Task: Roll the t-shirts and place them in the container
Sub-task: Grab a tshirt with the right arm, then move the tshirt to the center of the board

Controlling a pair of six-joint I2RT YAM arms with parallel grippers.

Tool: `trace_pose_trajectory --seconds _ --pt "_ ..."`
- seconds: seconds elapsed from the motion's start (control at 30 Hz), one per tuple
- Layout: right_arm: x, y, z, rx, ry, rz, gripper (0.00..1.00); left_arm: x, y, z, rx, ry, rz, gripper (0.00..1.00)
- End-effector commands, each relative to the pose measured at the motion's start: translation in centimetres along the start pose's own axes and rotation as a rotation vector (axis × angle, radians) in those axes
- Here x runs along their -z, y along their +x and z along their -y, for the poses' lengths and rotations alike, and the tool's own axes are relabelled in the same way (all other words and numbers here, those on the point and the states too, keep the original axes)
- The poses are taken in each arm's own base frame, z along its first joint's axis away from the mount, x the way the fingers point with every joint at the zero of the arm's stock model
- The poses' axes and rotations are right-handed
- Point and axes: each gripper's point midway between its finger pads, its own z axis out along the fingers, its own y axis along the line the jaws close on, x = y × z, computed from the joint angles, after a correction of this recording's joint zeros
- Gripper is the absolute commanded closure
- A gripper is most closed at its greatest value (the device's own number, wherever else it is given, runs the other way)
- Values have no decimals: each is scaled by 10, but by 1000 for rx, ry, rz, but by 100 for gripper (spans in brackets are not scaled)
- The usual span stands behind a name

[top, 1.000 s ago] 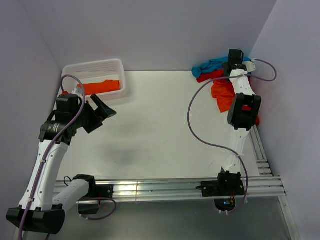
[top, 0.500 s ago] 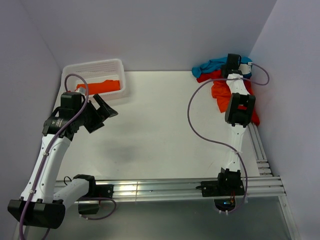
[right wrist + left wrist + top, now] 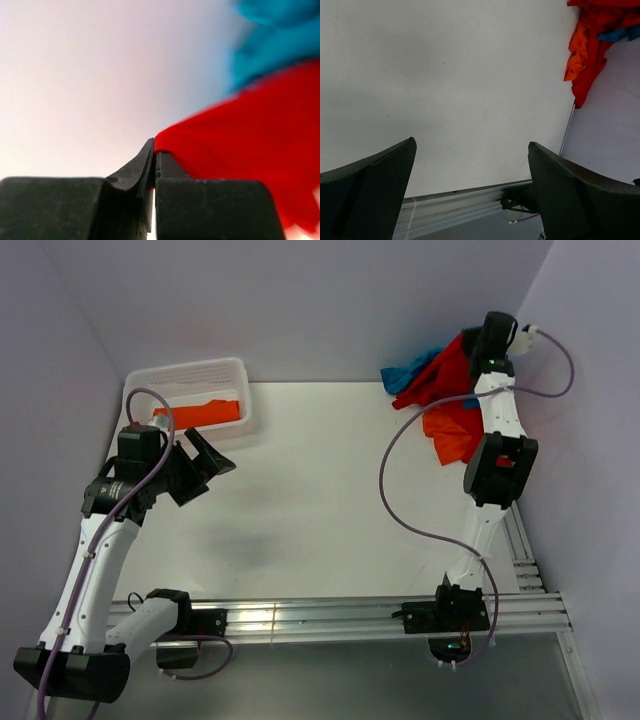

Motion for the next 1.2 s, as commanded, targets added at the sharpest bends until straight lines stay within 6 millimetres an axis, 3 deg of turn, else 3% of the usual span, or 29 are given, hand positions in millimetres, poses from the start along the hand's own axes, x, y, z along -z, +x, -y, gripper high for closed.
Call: trace_pose_trajectory --seconds 0.0,0.07,0.13,0.17,0.23,0.33,0.43,0.47,0.53,0.57,0.73,0.8,0.83,0.9,0.93,1.0,1.03,1.1,1.17 --pt "113 -70 -174 -9 -424 92 100 18 -8 19 -30 80 55 0" --pt "156 -84 -217 -29 -541 80 100 24 -8 22 -37 92 66 1" --pt "182 -96 -234 -39 -607 83 100 28 -7 23 -38 101 71 0" --pt "213 -105 -252 -40 -664 100 100 30 -7 25 -41 110 75 1" --pt "239 -109 -263 -34 -702 100 100 36 -6 28 -46 126 83 1" --pt "308 -124 -293 -19 -808 121 100 43 -6 33 -54 147 91 0" --pt "348 -129 -305 -32 -865 105 100 49 -7 36 -61 162 105 0" --pt "371 -124 -310 -30 -897 69 100 51 -8 37 -65 166 111 1" --pt "394 -113 -315 -55 -930 -6 100 54 -11 37 -75 160 130 1" --pt "419 -108 -317 -53 -947 -35 100 56 -12 38 -80 160 137 1" --pt "512 -64 -326 -63 -1039 -192 100 68 -21 46 -107 183 190 0" --pt "519 -44 -316 -98 -1004 -293 100 74 -24 50 -120 193 209 0" --pt "545 -31 -315 -116 -1030 -364 100 76 -25 50 -125 192 219 1" --pt "538 -7 -296 -143 -951 -452 100 82 -32 46 -121 158 261 1" --pt "564 4 -294 -158 -982 -512 100 86 -36 45 -116 141 282 1" --pt "571 26 -283 -167 -942 -595 100 99 -46 44 -102 116 347 1" --pt "588 45 -281 -168 -940 -682 100 103 -48 43 -96 106 360 1" --pt "612 50 -286 -146 -974 -736 100 116 -53 44 -87 108 413 0" --pt "622 74 -282 -85 -956 -832 100 127 -56 48 -88 125 452 1"
